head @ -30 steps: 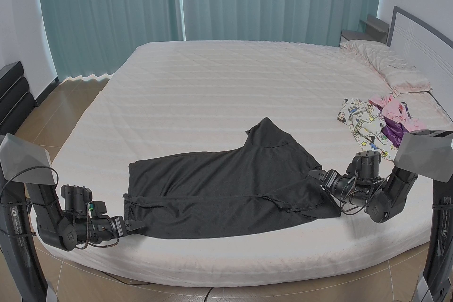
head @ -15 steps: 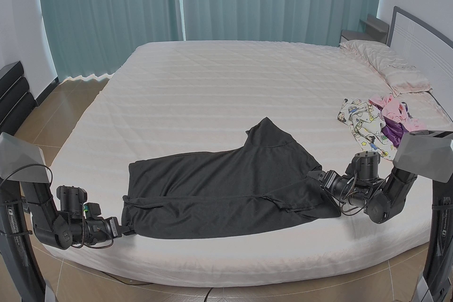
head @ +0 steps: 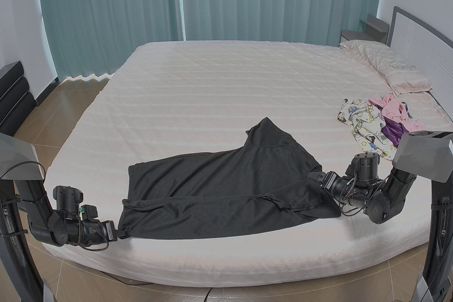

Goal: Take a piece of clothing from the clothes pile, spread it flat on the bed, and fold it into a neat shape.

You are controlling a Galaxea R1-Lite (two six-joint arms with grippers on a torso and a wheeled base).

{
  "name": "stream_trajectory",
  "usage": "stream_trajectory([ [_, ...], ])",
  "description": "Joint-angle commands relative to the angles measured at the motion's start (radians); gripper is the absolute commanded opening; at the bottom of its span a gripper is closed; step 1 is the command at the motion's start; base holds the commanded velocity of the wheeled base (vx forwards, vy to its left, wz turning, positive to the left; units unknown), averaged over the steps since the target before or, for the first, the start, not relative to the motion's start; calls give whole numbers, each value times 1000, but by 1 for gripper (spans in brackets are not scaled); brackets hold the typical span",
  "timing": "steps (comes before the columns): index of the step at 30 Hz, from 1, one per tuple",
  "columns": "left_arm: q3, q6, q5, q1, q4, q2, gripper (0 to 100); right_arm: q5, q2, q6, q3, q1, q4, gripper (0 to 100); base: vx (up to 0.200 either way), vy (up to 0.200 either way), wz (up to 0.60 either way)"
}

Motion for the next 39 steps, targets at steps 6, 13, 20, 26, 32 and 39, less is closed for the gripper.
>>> stream_trajectory([
  [6,-8,1,0,16,1,5,100,0,3,0,0,0,-1,100,0,0,0],
  [13,-33,-13,-8,48,3,-12,100,0,0,0,0,-2,-1,100,0,0,0],
  [20,-175,-417,12,-33,-28,-78,100,-6,2,0,-7,1,-1,100,0,0,0],
  [26,-226,-568,129,-96,-69,-75,100,-6,3,0,-7,3,-1,100,0,0,0],
  [32,-281,-626,290,-136,-61,-34,100,-7,8,0,-9,3,-3,100,0,0,0],
  [39,-281,-750,350,-205,-58,-61,100,-9,9,0,-11,3,-1,100,0,0,0],
])
